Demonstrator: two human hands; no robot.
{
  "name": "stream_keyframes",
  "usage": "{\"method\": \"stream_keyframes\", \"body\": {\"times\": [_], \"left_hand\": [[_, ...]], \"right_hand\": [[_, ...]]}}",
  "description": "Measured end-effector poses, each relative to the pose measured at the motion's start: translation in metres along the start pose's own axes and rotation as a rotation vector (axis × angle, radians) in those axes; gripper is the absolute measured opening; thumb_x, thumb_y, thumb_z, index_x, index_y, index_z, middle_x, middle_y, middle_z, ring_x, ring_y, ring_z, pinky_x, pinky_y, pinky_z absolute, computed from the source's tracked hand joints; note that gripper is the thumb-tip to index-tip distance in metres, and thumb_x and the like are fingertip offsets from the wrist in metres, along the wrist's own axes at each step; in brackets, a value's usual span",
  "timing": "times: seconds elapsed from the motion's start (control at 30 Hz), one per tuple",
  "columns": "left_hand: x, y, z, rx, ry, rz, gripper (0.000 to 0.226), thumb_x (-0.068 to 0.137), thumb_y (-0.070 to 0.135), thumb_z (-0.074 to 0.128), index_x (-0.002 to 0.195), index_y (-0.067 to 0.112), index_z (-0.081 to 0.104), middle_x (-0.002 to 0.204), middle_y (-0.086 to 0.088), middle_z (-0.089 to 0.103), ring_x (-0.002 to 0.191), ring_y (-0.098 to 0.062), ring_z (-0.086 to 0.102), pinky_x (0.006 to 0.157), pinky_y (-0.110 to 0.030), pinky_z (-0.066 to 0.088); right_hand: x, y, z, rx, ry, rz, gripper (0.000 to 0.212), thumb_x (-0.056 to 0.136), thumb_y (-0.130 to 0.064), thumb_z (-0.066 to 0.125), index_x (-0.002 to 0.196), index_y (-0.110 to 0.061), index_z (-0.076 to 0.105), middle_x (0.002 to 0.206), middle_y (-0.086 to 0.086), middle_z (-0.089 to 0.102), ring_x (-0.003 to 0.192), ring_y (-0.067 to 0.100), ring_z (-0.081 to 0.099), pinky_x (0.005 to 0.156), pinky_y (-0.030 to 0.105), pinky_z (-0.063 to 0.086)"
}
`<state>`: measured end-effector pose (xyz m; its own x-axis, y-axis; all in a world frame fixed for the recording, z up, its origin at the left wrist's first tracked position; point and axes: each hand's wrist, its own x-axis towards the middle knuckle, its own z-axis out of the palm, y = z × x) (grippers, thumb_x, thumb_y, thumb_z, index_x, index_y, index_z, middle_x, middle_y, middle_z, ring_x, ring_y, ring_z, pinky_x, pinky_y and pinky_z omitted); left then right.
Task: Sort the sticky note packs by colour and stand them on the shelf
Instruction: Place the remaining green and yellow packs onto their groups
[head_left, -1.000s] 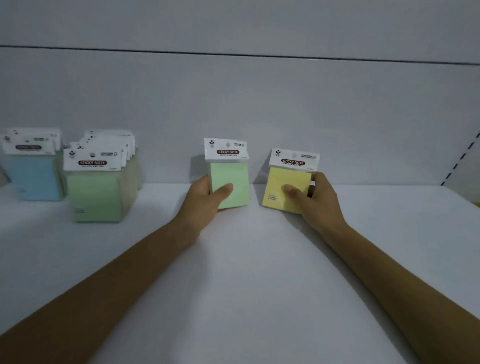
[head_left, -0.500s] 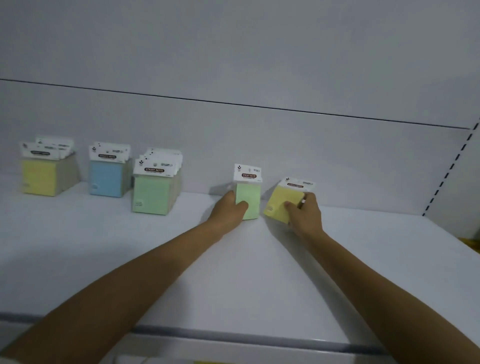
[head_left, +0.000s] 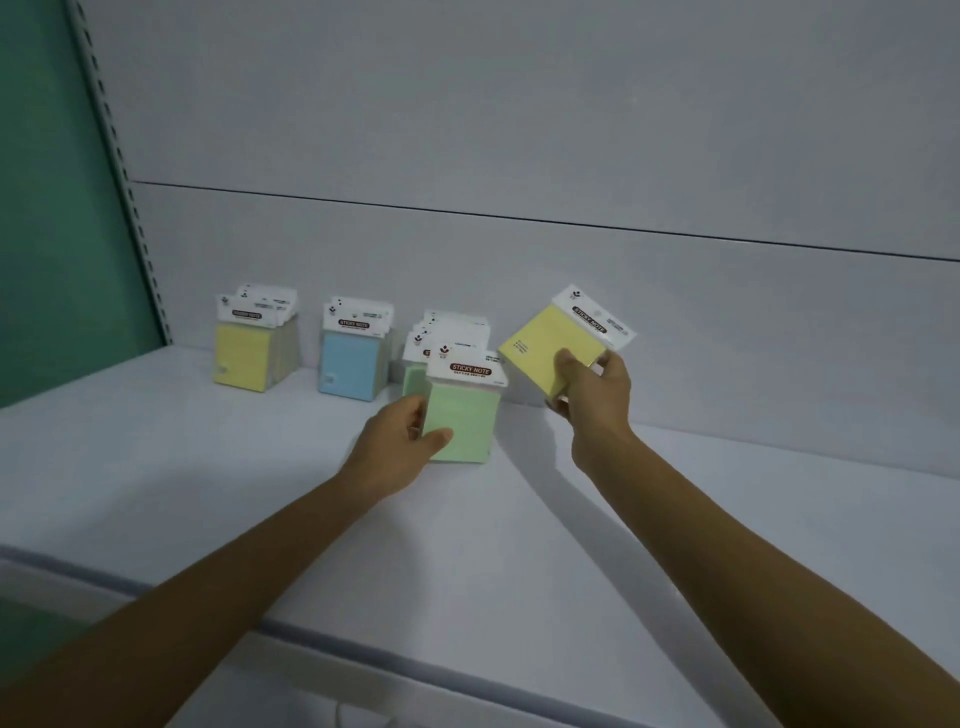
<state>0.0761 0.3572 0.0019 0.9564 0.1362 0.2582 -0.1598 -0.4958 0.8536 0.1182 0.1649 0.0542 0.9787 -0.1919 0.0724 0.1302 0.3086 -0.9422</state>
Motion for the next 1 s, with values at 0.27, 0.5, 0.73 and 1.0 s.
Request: {"method": "stream_keyframes", "body": {"times": [0.27, 0.5, 0.73, 1.0], "left_hand": [[0.034, -0.034, -0.03, 0.037, 0.001, 0.05, 0.027, 0.079, 0.017, 0.074, 0.097, 0.027, 0.056, 0.078, 0.008, 0.056, 0.065, -0.01, 0.05, 0.064, -0.021, 0.043], [0.042, -0.044, -0.028, 0.102, 0.111, 0.073, 0.038, 0.073, 0.028, 0.078, 0.103, 0.025, 0.054, 0.085, 0.014, 0.056, 0.067, -0.003, 0.053, 0.063, -0.016, 0.043], [0.043, -0.046, -0.028, 0.127, 0.109, 0.12, 0.017, 0.078, 0.025, 0.074, 0.087, 0.026, 0.059, 0.081, 0.012, 0.062, 0.065, -0.003, 0.056, 0.07, -0.03, 0.05], [0.036, -0.029, -0.034, -0.135, 0.148, -0.048, 0.028, 0.096, 0.034, 0.046, 0.109, 0.011, 0.056, 0.097, 0.0, 0.056, 0.072, -0.016, 0.061, 0.068, -0.03, 0.054]], "right_hand": [[0.0, 0.054, 0.006, 0.076, -0.222, 0.141, 0.022, 0.093, -0.009, 0.054, 0.114, -0.016, 0.054, 0.1, 0.002, 0.069, 0.082, 0.017, 0.064, 0.076, 0.034, 0.053], [-0.008, 0.066, 0.011, -0.143, -0.483, -0.043, 0.025, 0.093, 0.0, 0.051, 0.115, -0.01, 0.048, 0.102, 0.004, 0.068, 0.087, 0.015, 0.068, 0.066, 0.023, 0.055], [-0.007, 0.074, 0.014, -0.355, -0.585, -0.111, 0.025, 0.094, -0.006, 0.051, 0.118, -0.013, 0.045, 0.118, 0.005, 0.063, 0.106, 0.017, 0.064, 0.085, 0.028, 0.056], [-0.021, 0.062, 0.024, -0.394, -0.536, -0.169, 0.022, 0.092, -0.004, 0.055, 0.113, -0.009, 0.048, 0.108, 0.006, 0.067, 0.096, 0.016, 0.067, 0.078, 0.027, 0.057]]}}
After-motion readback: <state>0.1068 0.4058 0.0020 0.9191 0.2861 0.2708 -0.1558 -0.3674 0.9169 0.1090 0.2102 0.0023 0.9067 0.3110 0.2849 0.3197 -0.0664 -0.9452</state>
